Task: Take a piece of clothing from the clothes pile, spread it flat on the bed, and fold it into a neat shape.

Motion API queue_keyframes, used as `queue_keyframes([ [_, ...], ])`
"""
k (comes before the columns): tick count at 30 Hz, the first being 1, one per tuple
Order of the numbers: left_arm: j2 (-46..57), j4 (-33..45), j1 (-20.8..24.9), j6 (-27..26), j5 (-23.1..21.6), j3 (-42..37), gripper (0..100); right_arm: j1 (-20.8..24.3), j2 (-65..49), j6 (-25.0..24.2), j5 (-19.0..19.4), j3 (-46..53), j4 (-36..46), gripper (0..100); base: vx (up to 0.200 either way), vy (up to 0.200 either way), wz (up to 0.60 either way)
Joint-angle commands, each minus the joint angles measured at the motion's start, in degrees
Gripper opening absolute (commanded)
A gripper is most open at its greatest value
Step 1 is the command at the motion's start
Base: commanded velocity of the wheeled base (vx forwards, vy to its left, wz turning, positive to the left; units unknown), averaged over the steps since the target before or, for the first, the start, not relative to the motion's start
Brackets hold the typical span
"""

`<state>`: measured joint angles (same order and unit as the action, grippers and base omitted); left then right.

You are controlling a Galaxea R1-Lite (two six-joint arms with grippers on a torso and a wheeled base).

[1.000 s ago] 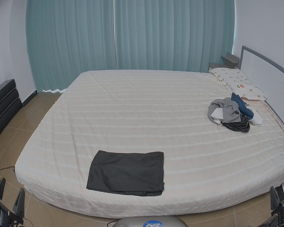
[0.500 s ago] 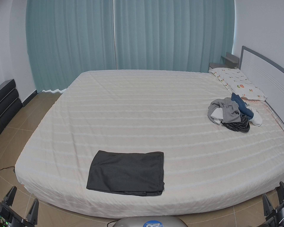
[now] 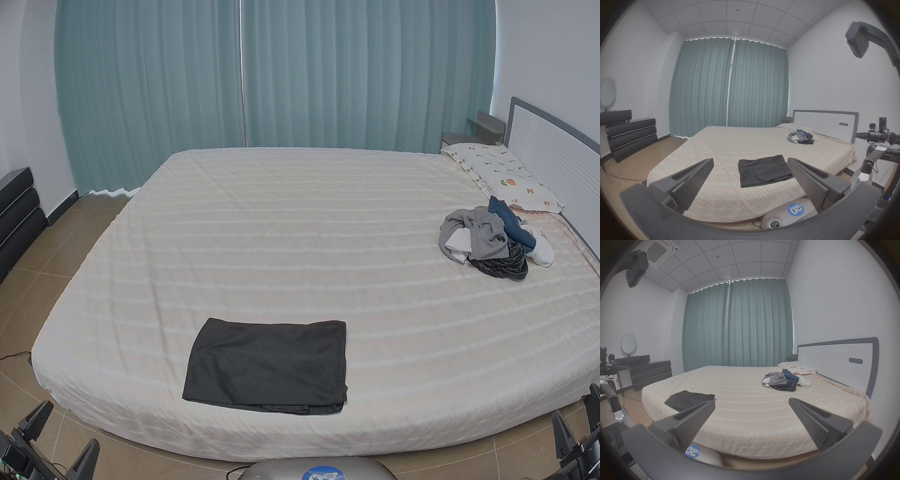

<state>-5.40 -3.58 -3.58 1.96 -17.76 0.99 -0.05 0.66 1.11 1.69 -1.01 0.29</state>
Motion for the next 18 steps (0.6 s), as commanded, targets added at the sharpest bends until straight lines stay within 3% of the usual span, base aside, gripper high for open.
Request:
queue_keyframes([
  [1,-0.22,0.16,0.33,-1.17,-1.57,-0.99,100,0.05,-0.66,-0.14,0.15,1.01,-0.29,100,0.0,0.0,0.0],
  [5,-0.14,0.07,0.33,-0.56,0.01,-0.99,100,0.05,-0.66,-0.05,0.15,1.01,-0.2,100,0.0,0.0,0.0],
  [10,-0.14,-0.02,0.33,1.47,8.8,-0.99,100,0.05,-0.66,-0.05,0.15,1.01,-0.29,100,0.0,0.0,0.0],
  [18,-0.31,0.24,0.16,0.59,15.65,-0.99,100,0.05,-0.66,-0.41,-0.11,1.01,-0.29,100,0.0,0.0,0.0],
])
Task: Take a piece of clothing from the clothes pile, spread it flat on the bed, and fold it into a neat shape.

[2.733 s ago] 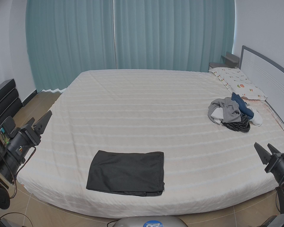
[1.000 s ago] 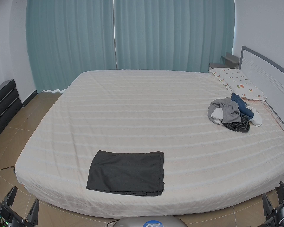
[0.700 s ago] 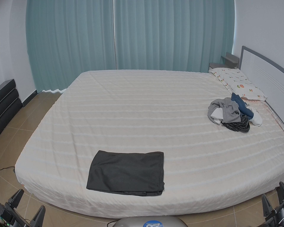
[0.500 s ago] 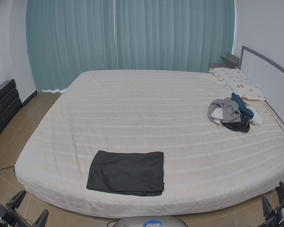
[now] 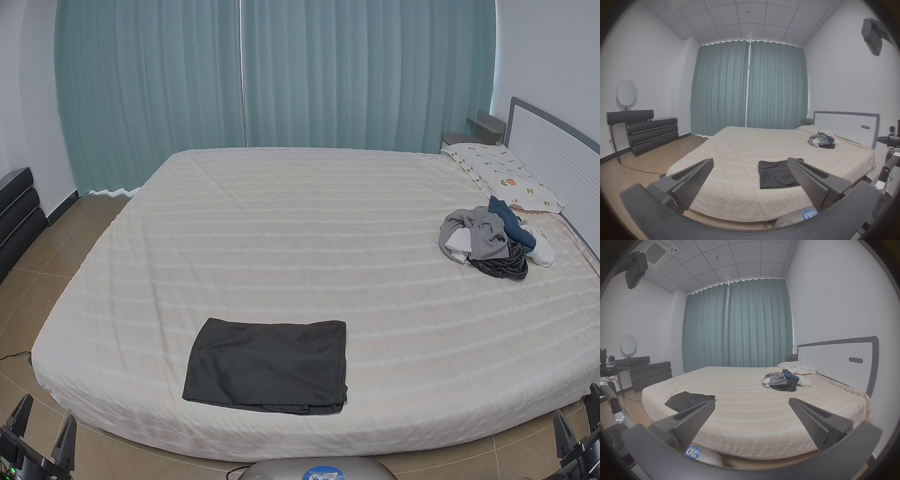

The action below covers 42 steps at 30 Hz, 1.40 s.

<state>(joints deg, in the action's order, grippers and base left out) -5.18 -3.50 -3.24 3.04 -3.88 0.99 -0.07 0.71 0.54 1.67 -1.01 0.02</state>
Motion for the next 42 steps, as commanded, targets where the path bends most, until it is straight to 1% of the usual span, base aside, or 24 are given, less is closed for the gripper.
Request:
queue_keyframes([
  [1,-0.97,0.16,-1.33,-1.28,2.47,-0.99,100,0.07,-0.71,0.17,0.0,1.01,-0.02,100,0.0,0.0,0.0],
  [3,-1.06,0.16,-2.38,-1.54,2.21,-0.99,100,-0.1,-0.71,0.08,-0.09,1.01,-0.02,100,0.0,0.0,0.0],
  [8,-0.71,0.16,-2.73,-2.42,2.82,-0.99,100,-0.1,-0.71,0.08,0.0,1.01,-0.02,100,0.0,0.0,0.0],
  [11,-0.8,0.07,-2.65,-2.6,1.59,-0.99,100,-0.1,-0.71,0.43,0.0,1.01,-0.02,100,0.0,0.0,0.0],
  [12,-0.8,0.07,-2.65,-2.51,0.54,-0.99,100,-0.1,-0.71,0.43,0.0,1.01,-0.02,100,0.0,0.0,0.0],
  [13,-0.8,0.07,-2.65,-2.51,0.54,-0.99,100,-0.1,-0.71,0.43,0.0,1.01,-0.02,100,0.0,0.0,0.0],
  [14,-0.97,0.33,-2.47,-2.42,-4.03,-0.99,100,0.07,-0.71,0.25,0.0,1.01,-0.02,100,0.0,0.0,0.0],
  [16,-0.97,0.16,-2.47,-2.16,-7.46,-0.99,100,-0.1,-0.71,0.25,0.0,1.01,-0.02,100,0.0,0.0,0.0],
  [20,-0.97,0.16,-2.47,-2.16,-10.19,-0.99,100,0.07,-0.71,0.25,0.0,1.01,-0.02,100,0.0,0.0,0.0],
  [23,-0.97,0.33,-2.47,-1.72,-14.49,-0.81,100,0.07,-0.71,0.25,0.0,1.01,-0.02,100,0.0,0.0,0.0],
  [24,-0.97,0.33,-2.47,-1.72,-14.67,-0.81,100,0.07,-0.71,0.25,0.0,1.01,-0.02,100,0.0,0.0,0.0],
  [25,-0.97,0.33,-2.47,-0.49,-16.16,-0.72,100,0.07,-0.71,0.25,0.0,1.01,-0.02,100,0.0,0.0,0.0],
  [26,-0.97,0.33,-2.47,0.39,-16.51,-0.64,100,0.07,-0.71,0.17,0.0,1.01,-0.02,100,0.0,0.0,0.0],
  [32,-0.97,0.33,-2.47,3.47,-16.16,-0.72,100,-0.1,-0.71,0.08,0.09,1.01,-0.02,100,0.0,0.0,0.0],
  [35,-0.97,0.07,-2.47,3.2,-16.07,-0.72,100,-0.1,-0.71,0.08,0.0,1.01,-0.02,100,0.0,0.0,0.0],
  [36,-0.8,0.16,-2.47,2.06,-15.11,-0.81,100,-0.1,-0.71,0.08,0.09,1.01,-0.02,100,0.0,0.0,0.0],
  [39,-0.8,0.42,-2.47,-3.74,-8.52,-0.72,100,0.07,-0.71,-0.01,0.09,1.01,-0.02,100,0.0,0.0,0.0],
  [42,-0.8,0.42,-2.47,-6.38,-3.07,-0.81,100,-0.1,-0.71,-0.01,0.09,1.01,-0.02,100,0.0,0.0,0.0],
])
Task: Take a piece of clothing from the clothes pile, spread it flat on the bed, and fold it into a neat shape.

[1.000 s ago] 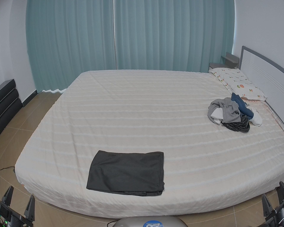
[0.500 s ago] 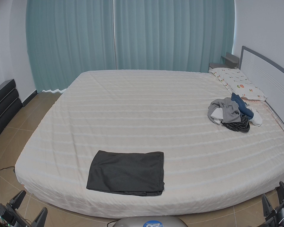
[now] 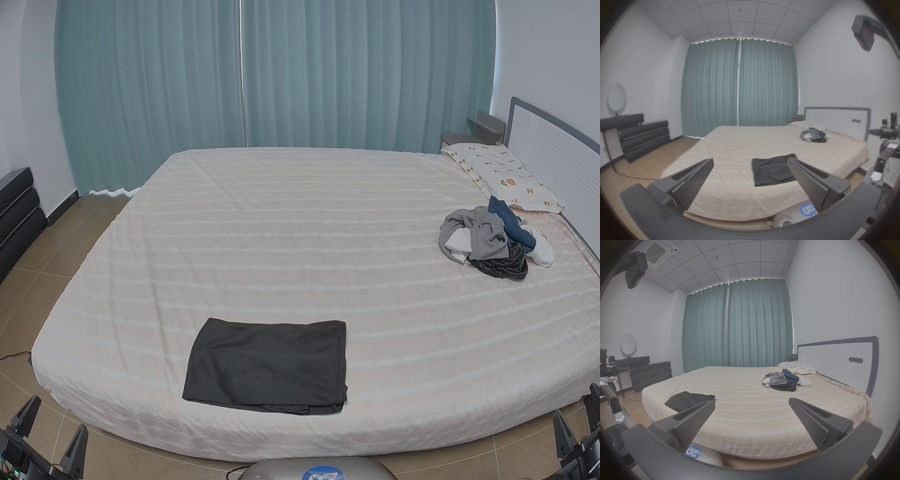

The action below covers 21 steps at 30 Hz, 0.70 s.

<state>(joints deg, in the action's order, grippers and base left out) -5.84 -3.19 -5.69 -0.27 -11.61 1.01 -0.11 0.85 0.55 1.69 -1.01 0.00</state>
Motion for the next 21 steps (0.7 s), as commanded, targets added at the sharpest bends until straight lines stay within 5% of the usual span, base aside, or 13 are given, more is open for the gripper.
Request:
queue_keyframes([
  [1,-0.14,0.12,-0.02,-3.25,5.19,-0.84,100,-0.07,-0.85,-0.02,-0.02,1.01,0.0,100,0.0,0.0,0.0],
  [21,-0.05,0.91,0.07,-1.4,11.43,-0.31,100,-0.07,-0.85,-0.02,-0.02,1.01,0.0,100,0.0,0.0,0.0],
])
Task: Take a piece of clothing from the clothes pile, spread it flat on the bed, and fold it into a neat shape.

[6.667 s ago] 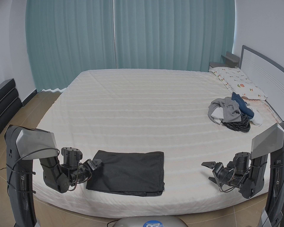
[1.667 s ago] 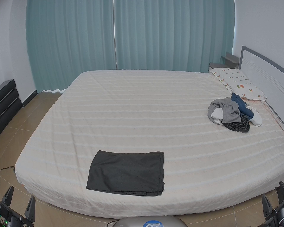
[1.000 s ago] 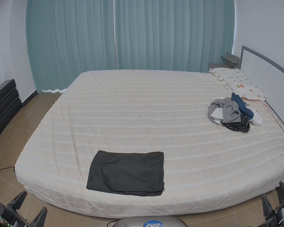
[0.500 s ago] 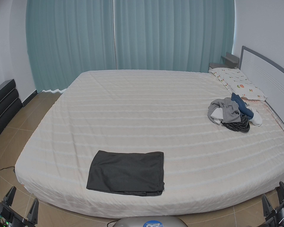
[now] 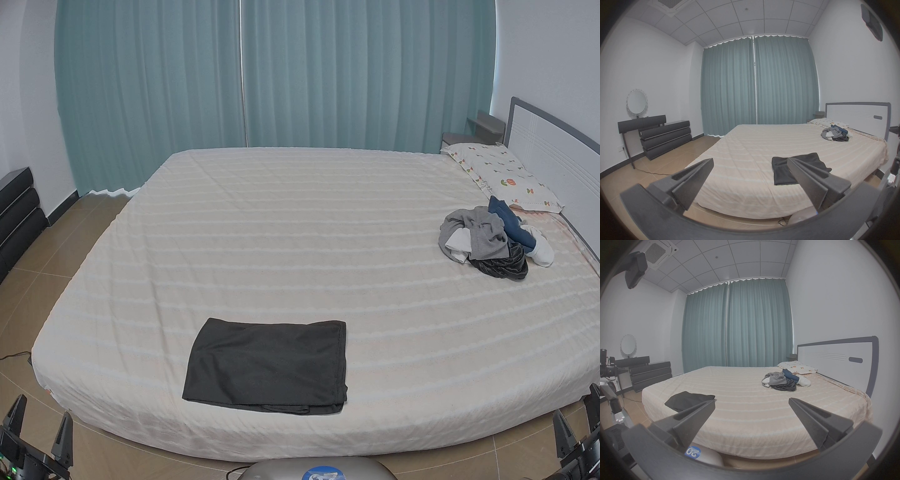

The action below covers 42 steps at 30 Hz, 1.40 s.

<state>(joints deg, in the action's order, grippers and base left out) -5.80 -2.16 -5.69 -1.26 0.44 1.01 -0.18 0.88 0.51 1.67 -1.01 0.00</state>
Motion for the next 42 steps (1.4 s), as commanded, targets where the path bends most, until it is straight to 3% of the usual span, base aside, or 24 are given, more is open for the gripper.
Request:
queue_keyframes([
  [1,0.0,-0.04,0.77,-0.5,-2.11,-0.22,100,0.01,-0.88,0.02,0.0,1.01,0.0,100,0.0,0.0,0.0],
  [4,-0.61,0.22,5.78,0.11,-4.66,-0.13,100,0.01,-0.88,0.1,0.0,1.01,0.0,100,0.0,0.0,0.0],
  [8,0.27,0.4,9.91,0.11,-1.49,-0.22,100,0.01,-0.88,0.1,0.0,1.01,0.0,100,0.0,0.0,0.0],
  [17,5.8,0.4,5.96,-1.21,3.87,-0.48,100,0.01,-0.88,0.1,0.0,1.01,0.0,100,0.0,0.0,0.0],
  [21,5.8,-0.04,5.96,3.8,4.31,-0.84,100,0.01,-0.88,0.1,0.0,1.01,0.0,100,0.0,0.0,0.0],
  [26,5.8,0.22,5.87,4.95,5.01,-0.92,100,0.01,-0.88,0.1,0.0,1.01,0.0,100,0.0,0.0,0.0],
  [30,5.8,-0.13,5.87,4.33,6.24,-0.92,100,0.01,-0.88,0.37,-0.09,1.01,0.0,100,0.0,0.0,0.0],
  [34,5.8,-0.39,5.87,-1.21,12.13,-0.84,100,0.18,-0.88,0.45,0.0,1.01,0.0,100,0.0,0.0,0.0],
  [39,5.8,0.49,5.87,2.4,9.93,-0.48,100,0.01,-0.88,0.37,0.0,1.01,0.0,100,0.0,0.0,0.0],
  [41,5.8,0.93,5.87,3.63,6.94,-0.4,100,0.01,-0.88,0.28,0.0,1.01,0.0,100,0.0,0.0,0.0],
  [42,5.8,1.1,5.87,5.03,1.85,-0.84,100,0.01,-0.88,0.28,0.0,1.01,0.0,100,0.0,0.0,0.0],
])
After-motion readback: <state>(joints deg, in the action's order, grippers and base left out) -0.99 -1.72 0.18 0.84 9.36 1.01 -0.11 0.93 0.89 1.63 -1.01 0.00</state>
